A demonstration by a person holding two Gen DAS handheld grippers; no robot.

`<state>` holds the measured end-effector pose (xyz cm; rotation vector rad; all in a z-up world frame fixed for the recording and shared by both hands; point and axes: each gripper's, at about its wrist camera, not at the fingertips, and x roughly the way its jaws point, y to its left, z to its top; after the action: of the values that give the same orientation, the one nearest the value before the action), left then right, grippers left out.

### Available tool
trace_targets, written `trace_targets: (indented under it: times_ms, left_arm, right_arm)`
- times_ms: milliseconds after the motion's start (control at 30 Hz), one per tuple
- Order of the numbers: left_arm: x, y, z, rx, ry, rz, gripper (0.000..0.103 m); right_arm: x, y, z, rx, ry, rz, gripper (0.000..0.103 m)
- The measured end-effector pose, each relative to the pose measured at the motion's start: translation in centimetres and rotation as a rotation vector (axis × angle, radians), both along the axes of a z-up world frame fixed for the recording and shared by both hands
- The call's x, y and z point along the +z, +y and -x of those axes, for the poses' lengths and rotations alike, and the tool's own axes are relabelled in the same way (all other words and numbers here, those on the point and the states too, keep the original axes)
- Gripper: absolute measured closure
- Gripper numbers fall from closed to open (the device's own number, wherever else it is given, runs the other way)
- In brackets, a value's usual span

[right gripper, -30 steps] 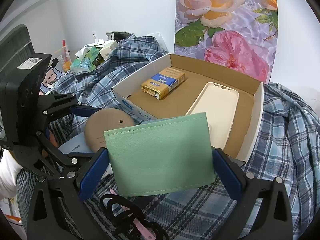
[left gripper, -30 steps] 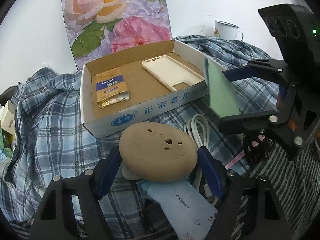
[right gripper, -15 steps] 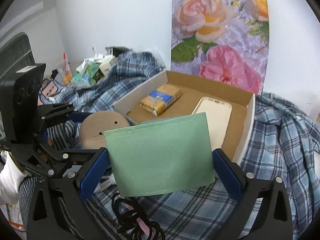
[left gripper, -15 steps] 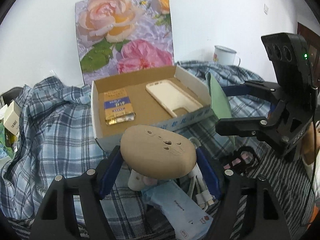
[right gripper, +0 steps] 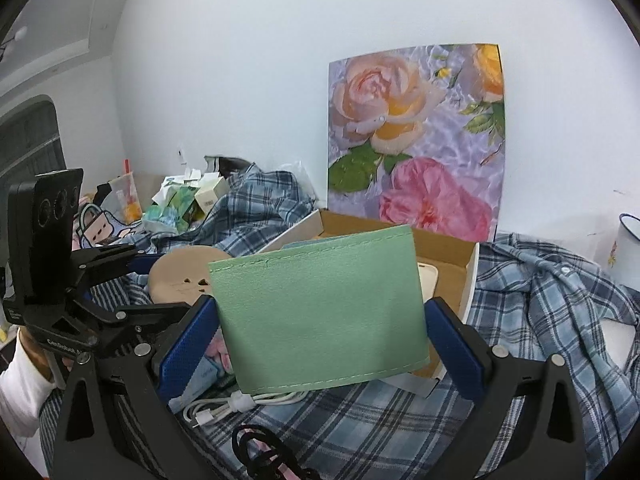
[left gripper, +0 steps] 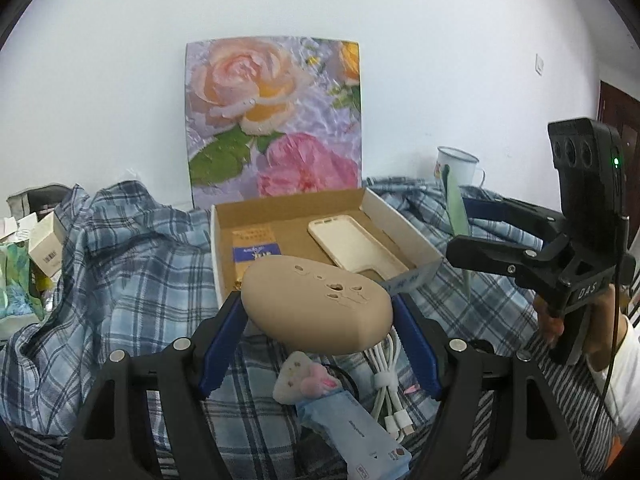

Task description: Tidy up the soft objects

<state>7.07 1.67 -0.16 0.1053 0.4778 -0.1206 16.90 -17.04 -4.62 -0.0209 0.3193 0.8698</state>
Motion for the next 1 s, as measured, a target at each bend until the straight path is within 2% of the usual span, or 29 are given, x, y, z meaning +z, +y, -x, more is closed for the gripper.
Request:
trace_targets:
  times_ms: [333,367,400,433,533,700,800,867,900,1000]
  left_arm:
    - [1.2,0.4,0.8,0.045,-0.067,-0.029,0.027]
    - [1.4,0.5,1.0,0.046,-0.074,-0.025,0.034]
    - [1.7,0.6,1.1,0.040,-0.079,-0.015,0.048]
    - [2.0,0.7,1.3,0.035,-0.080,-0.004,0.067]
    - [3.1,1.3,1.4,0.070,-0.089,0.019,0.067]
    - [3.6,1.7,1.4,0.060,-0.089,0.028,0.068]
    - [2.4,1.8,0.6,0.060,-0.046,0.029,0.064]
    - [1.1,2.0,-0.4,0.047,0.013,0.050,0.033]
    - [0.5,2.0,-0.7,0.049,0.033,0.057,0.029]
    - [-0.9,2.0,-1.5,0.054,0.100,0.048,0.026]
  right_arm:
    - [2.0,0.2,2.3,-0.028,-0.088,-0.023,0.002]
    - [2.3,0.2,2.6,-0.034,-0.101,-0.025,0.002]
    - [2.6,0.3,2.8,-0.036,-0.111,-0.027,0.002]
    - [3.0,0.3,3.0,-0.038,-0.117,-0.030,0.002]
    - [4.3,0.3,3.6,-0.060,-0.135,-0.044,0.002]
    - [6.3,0.2,4.3,-0.062,-0.148,-0.070,0.002]
    - [6.1,0.2,4.4,-0.067,-0.155,-0.080,0.002]
    - [5.2,0.4,4.0,-0.070,-0.146,-0.094,0.002]
    - [4.5,0.5,3.7,-0.066,-0.132,-0.097,0.002]
    - [2.7,0.7,2.8,-0.063,-0.083,-0.092,0.002]
